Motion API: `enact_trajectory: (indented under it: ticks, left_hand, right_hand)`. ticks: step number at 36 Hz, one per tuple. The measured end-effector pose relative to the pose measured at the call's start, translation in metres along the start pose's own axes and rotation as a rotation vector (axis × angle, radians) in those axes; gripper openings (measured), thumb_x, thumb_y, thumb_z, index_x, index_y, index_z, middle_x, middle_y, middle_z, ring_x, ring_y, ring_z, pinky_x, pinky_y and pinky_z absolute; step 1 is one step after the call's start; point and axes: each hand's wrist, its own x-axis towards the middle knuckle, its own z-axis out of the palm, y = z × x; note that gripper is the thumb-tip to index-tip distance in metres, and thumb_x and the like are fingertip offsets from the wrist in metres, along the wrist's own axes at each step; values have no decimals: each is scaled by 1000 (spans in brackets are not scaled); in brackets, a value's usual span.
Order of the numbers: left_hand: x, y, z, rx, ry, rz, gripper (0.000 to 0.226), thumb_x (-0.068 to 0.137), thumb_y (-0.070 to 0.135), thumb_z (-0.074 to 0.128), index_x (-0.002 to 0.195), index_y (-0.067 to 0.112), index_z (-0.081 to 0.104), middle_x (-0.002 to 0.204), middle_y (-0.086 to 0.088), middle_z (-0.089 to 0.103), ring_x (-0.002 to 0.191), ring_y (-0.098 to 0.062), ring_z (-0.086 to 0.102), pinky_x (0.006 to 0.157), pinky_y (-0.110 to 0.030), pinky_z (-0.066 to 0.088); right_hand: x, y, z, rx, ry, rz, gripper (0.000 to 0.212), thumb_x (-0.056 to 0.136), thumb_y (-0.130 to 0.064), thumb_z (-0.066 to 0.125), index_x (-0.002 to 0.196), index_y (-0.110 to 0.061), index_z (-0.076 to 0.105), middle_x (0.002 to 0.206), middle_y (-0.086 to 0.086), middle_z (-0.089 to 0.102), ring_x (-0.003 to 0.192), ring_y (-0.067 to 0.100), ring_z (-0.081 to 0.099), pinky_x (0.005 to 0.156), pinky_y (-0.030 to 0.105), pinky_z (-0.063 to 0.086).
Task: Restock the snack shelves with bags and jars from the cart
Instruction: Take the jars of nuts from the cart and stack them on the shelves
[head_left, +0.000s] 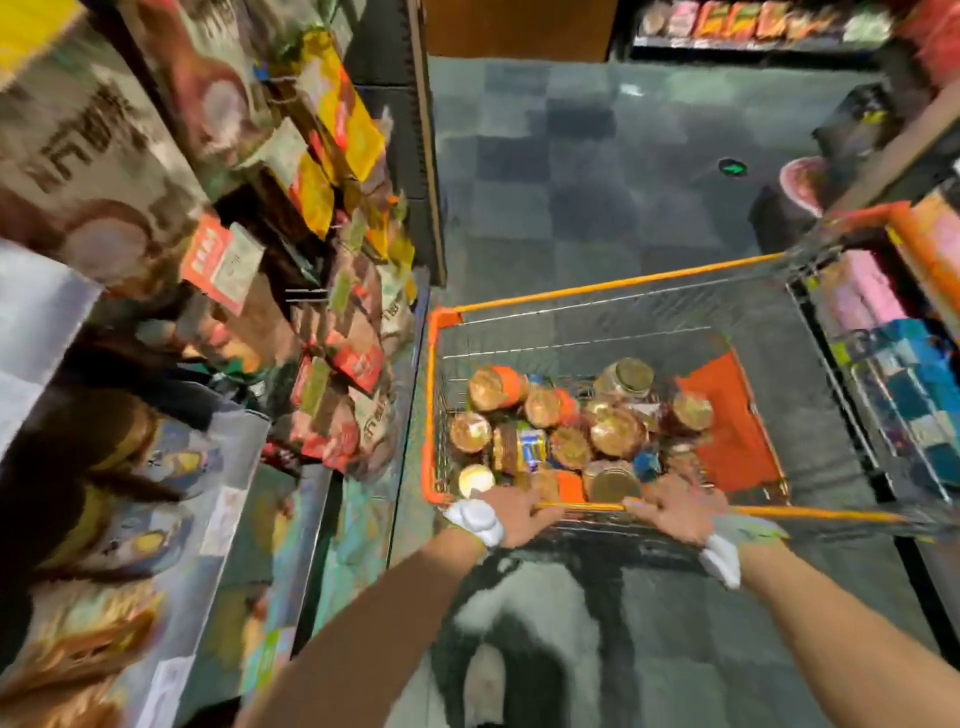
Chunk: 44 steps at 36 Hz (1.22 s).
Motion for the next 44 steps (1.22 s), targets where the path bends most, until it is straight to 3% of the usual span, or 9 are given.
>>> enact_trajectory:
  ticks: [2,6,14,19,23,30,34,37,44]
  left_hand:
    - [8,-1,4,30,-30,1,101,81,89,-2,148,27,43,130,-13,62,110,-35,63,86,-43,49]
    - [9,5,2,64,-84,2,85,86,83,3,156,40,28,156,-9,42,128,-36,53,95,-38,43]
    - [-24,18,34,17,-95,-70,72,99,72,13,157,33,28,161,-9,34,142,-35,42,113,-42,37]
    - [-66,36,87,-23,-39,-117,70,102,67,17,157,27,33,157,-10,42,135,-34,49,109,-40,42]
    - [-88,40,114,-22,2,-113,52,109,48,27,155,25,35,152,-14,47,131,-36,51,106,-41,40]
    - [-161,83,232,34,170,-318,44,106,47,32,150,46,34,156,-11,35,143,-40,30,115,-62,20]
    - [-195,96,280,-28,158,-361,48,106,53,22,150,40,37,155,-13,37,143,-41,29,115,-70,11]
    - [-218,106,311,-52,113,-375,54,104,60,18,151,38,35,155,-13,37,145,-43,27,114,-72,5]
    - [-267,129,371,-108,119,-363,52,106,55,23,142,26,48,146,-9,51,138,-38,40,114,-68,15]
  right_hand:
    - [-5,-4,-5,-30,1,0,68,93,-77,23,128,-35,63,139,-1,55,137,24,43,114,46,23]
    - [-8,-2,-4,-49,-58,12,68,91,-78,21,125,-36,62,142,0,53,137,24,42,120,49,20]
    - [-46,-5,17,-35,-143,0,74,92,-78,15,137,-35,56,147,4,49,141,27,37,122,53,14]
    - [-60,18,75,-83,-109,-57,124,53,-102,-9,127,-35,64,142,1,55,136,26,44,119,60,14]
    - [-75,20,100,-65,-68,-55,131,44,-103,-15,133,-42,59,137,0,60,130,28,48,115,61,15]
    - [-156,34,171,-130,-31,-119,106,66,-98,-3,113,-38,71,114,1,69,113,26,59,109,54,30]
    - [-209,36,199,-154,-18,-198,98,77,-92,3,110,-31,73,93,1,68,95,22,63,89,40,50]
    - [-252,36,221,-162,-2,-210,71,93,-78,19,116,-34,69,106,4,70,106,21,63,91,39,47]
    - [-304,49,286,-182,37,-206,74,92,-78,21,124,-28,66,126,10,64,118,27,58,102,42,46]
